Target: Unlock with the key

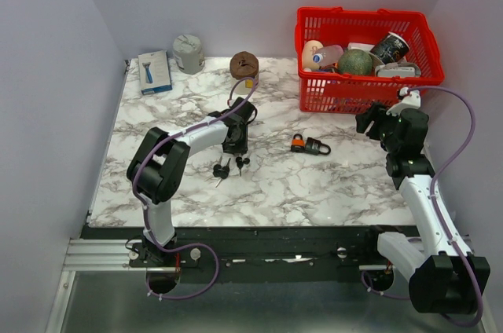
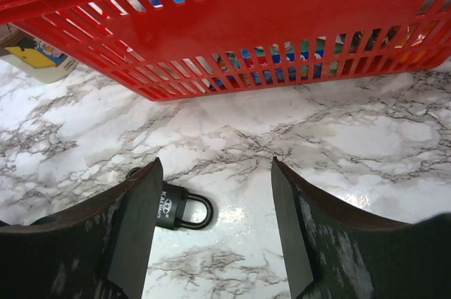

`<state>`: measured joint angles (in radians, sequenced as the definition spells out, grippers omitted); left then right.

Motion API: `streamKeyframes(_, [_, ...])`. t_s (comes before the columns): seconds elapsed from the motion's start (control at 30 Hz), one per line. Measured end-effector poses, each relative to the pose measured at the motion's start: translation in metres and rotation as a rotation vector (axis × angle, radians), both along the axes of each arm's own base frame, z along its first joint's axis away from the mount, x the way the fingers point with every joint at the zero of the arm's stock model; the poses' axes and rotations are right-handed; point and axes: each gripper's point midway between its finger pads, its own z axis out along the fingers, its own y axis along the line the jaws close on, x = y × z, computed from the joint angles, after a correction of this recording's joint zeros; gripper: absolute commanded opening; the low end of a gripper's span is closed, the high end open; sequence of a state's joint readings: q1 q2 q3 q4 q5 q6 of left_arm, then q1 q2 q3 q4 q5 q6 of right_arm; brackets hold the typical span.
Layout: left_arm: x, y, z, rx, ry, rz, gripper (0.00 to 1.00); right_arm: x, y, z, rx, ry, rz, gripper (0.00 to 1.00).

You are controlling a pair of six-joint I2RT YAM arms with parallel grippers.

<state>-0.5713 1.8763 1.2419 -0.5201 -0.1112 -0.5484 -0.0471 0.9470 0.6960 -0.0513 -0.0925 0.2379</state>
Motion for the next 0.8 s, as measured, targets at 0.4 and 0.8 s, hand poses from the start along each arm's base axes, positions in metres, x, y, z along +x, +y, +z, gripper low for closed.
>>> streamKeyframes(0.4, [-0.0021,-0.0002,-0.0011,-0.003,0.010,0.002,0.25,0.0000,0.0006,-0.0002,0.002,0.001,0.003,0.70])
streamKeyframes(0.8, [-0.0074,0.0006,-0.0014,-0.021,0.011,0.017,0.00,0.0000,0.0019,-0.0004,0.005,0.001,0.010,0.68])
